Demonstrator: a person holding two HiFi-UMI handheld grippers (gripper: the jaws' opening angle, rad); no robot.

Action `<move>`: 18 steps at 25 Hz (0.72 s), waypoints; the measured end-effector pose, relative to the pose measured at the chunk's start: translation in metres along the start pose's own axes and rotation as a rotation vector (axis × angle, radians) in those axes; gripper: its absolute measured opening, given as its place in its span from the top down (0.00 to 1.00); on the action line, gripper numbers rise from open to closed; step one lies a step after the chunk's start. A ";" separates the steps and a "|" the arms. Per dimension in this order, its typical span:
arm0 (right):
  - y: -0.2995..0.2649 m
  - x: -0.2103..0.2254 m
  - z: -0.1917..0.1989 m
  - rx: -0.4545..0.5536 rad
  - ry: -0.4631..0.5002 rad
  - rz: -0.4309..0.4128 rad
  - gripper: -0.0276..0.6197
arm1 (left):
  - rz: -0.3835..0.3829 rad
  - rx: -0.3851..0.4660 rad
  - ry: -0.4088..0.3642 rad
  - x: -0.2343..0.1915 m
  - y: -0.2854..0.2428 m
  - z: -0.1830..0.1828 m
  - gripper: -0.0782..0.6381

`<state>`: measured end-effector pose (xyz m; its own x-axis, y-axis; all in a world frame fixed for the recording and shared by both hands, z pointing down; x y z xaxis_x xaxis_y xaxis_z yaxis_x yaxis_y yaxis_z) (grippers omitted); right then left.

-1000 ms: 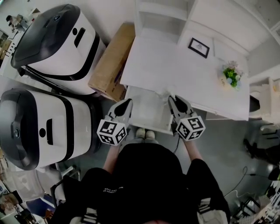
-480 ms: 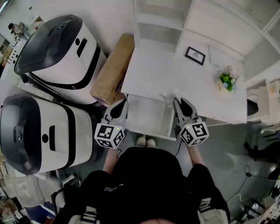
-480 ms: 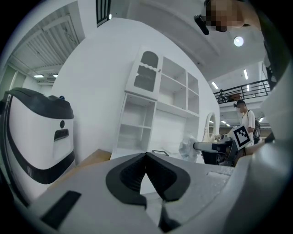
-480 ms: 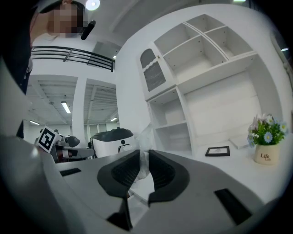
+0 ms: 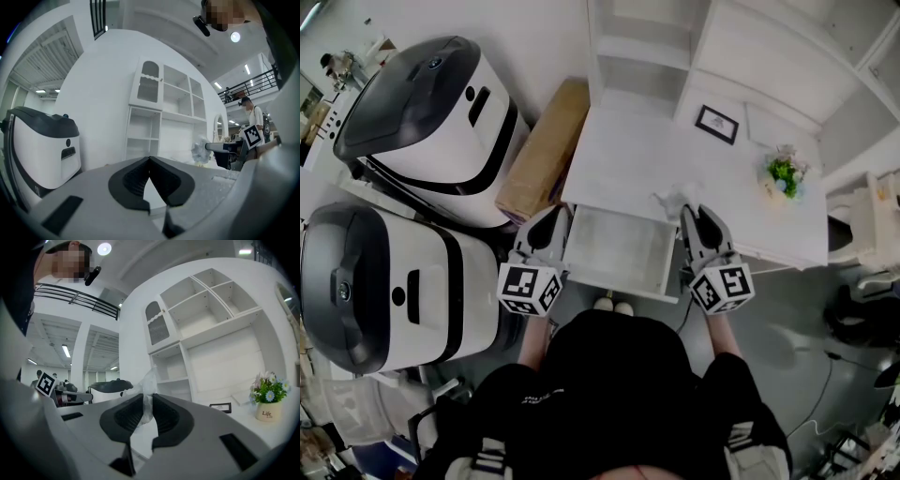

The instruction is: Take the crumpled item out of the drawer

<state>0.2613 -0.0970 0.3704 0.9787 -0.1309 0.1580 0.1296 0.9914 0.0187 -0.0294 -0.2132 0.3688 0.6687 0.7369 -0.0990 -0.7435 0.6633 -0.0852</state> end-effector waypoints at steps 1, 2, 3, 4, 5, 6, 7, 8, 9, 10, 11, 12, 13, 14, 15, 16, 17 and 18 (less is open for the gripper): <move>0.000 0.000 -0.001 0.006 0.002 0.002 0.89 | -0.004 0.003 -0.004 -0.001 0.001 -0.001 0.90; 0.000 0.000 -0.003 0.013 0.003 0.003 0.89 | -0.007 0.005 -0.008 -0.001 0.002 -0.002 0.90; 0.000 0.000 -0.004 0.018 0.002 0.005 0.89 | -0.009 0.006 -0.012 -0.002 0.002 -0.003 0.90; 0.000 0.001 -0.005 0.022 -0.001 0.006 0.89 | -0.011 0.008 -0.016 -0.002 0.003 -0.004 0.90; 0.000 0.001 -0.005 0.024 -0.004 0.008 0.89 | -0.013 0.009 -0.020 -0.002 0.003 -0.004 0.89; -0.001 0.001 -0.006 0.024 -0.004 0.008 0.89 | -0.014 0.010 -0.022 -0.002 0.003 -0.005 0.90; -0.001 0.001 -0.006 0.024 -0.001 0.008 0.89 | -0.015 0.011 -0.024 -0.002 0.003 -0.005 0.90; -0.001 0.001 -0.007 0.023 0.002 0.008 0.89 | -0.015 0.012 -0.026 -0.002 0.003 -0.005 0.90; -0.002 0.001 -0.007 0.022 0.006 0.007 0.89 | -0.015 0.013 -0.028 -0.002 0.002 -0.005 0.90; -0.002 0.001 -0.007 0.023 0.010 0.007 0.89 | -0.015 0.013 -0.029 -0.001 0.002 -0.005 0.89; -0.002 0.001 -0.008 0.024 0.013 0.007 0.89 | -0.015 0.013 -0.030 -0.001 0.001 -0.006 0.89; -0.003 0.001 -0.008 0.025 0.016 0.007 0.89 | -0.014 0.013 -0.031 -0.001 0.001 -0.006 0.90; -0.003 0.000 -0.009 0.026 0.018 0.006 0.89 | -0.013 0.013 -0.032 0.000 0.001 -0.006 0.90; -0.003 0.000 -0.009 0.027 0.020 0.006 0.89 | -0.012 0.014 -0.033 0.000 0.000 -0.006 0.90; -0.003 0.000 -0.010 0.028 0.021 0.007 0.89 | -0.011 0.014 -0.034 0.000 0.000 -0.007 0.90; -0.003 0.000 -0.010 0.029 0.022 0.007 0.89 | -0.010 0.014 -0.036 0.001 0.000 -0.007 0.90; -0.003 0.000 -0.011 0.030 0.023 0.007 0.89 | -0.010 0.014 -0.037 0.001 0.000 -0.007 0.90; -0.003 0.001 -0.011 0.031 0.024 0.007 0.89 | -0.010 0.014 -0.038 0.002 0.000 -0.007 0.90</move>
<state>0.2634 -0.1001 0.3593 0.9831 -0.1238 0.1348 0.1183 0.9918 0.0479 -0.0278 -0.2130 0.3617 0.6758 0.7346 -0.0604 -0.7370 0.6720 -0.0724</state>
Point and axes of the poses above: the fingertips, and each gripper's own axes: y backward along the fingers, x to its right, z out of its underside, the point moved 7 cm from there along y, backward along the fingers, and after that the axes turned 2 degrees about -z, right-handed, at the moved point
